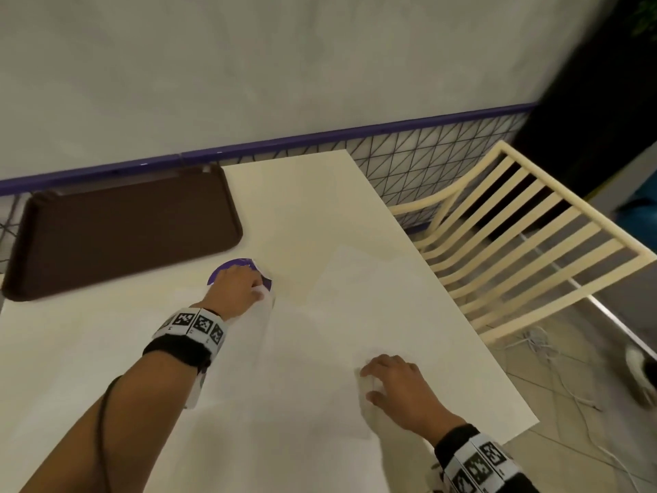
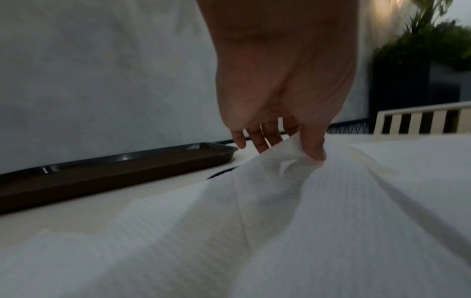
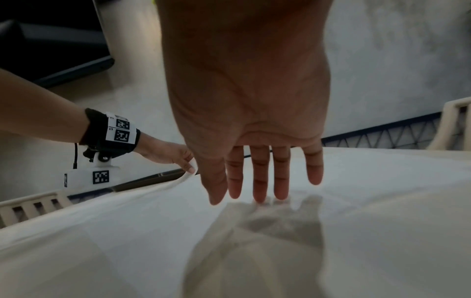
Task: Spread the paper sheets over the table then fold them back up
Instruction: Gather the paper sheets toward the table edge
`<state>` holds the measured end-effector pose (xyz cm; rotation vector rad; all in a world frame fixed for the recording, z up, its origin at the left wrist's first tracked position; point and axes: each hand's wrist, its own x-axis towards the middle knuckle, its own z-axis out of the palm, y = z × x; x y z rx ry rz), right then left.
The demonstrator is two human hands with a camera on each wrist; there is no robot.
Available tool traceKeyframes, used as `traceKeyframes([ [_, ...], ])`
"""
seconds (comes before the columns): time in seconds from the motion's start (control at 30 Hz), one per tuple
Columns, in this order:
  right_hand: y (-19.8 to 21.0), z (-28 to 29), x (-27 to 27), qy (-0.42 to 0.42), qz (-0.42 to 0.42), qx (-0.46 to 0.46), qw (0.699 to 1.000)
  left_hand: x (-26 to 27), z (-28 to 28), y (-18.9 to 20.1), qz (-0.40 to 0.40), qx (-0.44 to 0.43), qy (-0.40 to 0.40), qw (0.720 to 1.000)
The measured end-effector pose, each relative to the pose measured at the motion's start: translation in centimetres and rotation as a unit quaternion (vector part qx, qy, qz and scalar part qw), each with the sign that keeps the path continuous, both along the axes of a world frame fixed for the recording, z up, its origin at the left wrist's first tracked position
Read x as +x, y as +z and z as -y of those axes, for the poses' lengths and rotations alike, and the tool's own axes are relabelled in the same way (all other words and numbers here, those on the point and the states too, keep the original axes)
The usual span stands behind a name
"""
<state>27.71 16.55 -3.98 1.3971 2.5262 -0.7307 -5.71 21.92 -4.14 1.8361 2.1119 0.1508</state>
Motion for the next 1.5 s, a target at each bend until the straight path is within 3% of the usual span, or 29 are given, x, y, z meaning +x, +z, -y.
traceKeyframes([
  [0.07, 1.2, -0.5, -1.1, 0.021, 0.001, 0.012, 1.000, -0.4, 1.0, 2.1, 0.054, 0.077, 0.039, 0.995],
  [0.17, 4.0, -1.6, -3.9, 0.039, -0.068, 0.020, 0.997, -0.4, 2.3, 6.0, 0.105, 0.142, 0.061, 0.982],
  [0.4, 12.3, -2.9, -14.8, 0.021, -0.281, -0.016, 0.959, 1.6, 7.9, 14.7, 0.154, 0.191, 0.035, 0.969],
  [0.57, 14.5, -2.3, -17.9, 0.053, -0.235, -0.023, 0.970, 0.9, 12.2, 17.6, 0.221, 0.269, 0.156, 0.924],
  [0.7, 14.5, -3.3, -16.7, 0.057, -0.255, -0.104, 0.960, -1.9, 15.8, 16.8, 0.299, 0.301, 0.310, 0.851],
  [0.83, 14.4, -4.8, -15.9, 0.026, -0.276, -0.166, 0.946, -3.6, 18.6, 14.1, 0.377, 0.277, 0.406, 0.785],
  [1.0, 13.4, -4.4, -14.8, -0.014, -0.347, -0.050, 0.936, -2.3, 20.0, 13.4, 0.428, 0.308, 0.426, 0.735],
  [1.1, 12.2, -2.3, -12.3, 0.000, -0.400, 0.020, 0.916, -0.2, 21.2, 13.6, 0.455, 0.336, 0.387, 0.728],
  [1.23, 9.2, 0.2, -8.4, 0.019, -0.417, 0.080, 0.905, 2.7, 23.3, 11.7, 0.510, 0.295, 0.338, 0.734],
  [1.33, 5.2, 1.4, -5.8, 0.006, -0.398, 0.006, 0.917, 4.5, 25.1, 8.5, 0.535, 0.218, 0.324, 0.749],
  [1.5, -0.7, 3.2, -3.1, -0.024, -0.323, -0.084, 0.943, 6.0, 27.4, 2.0, 0.555, 0.091, 0.347, 0.750],
])
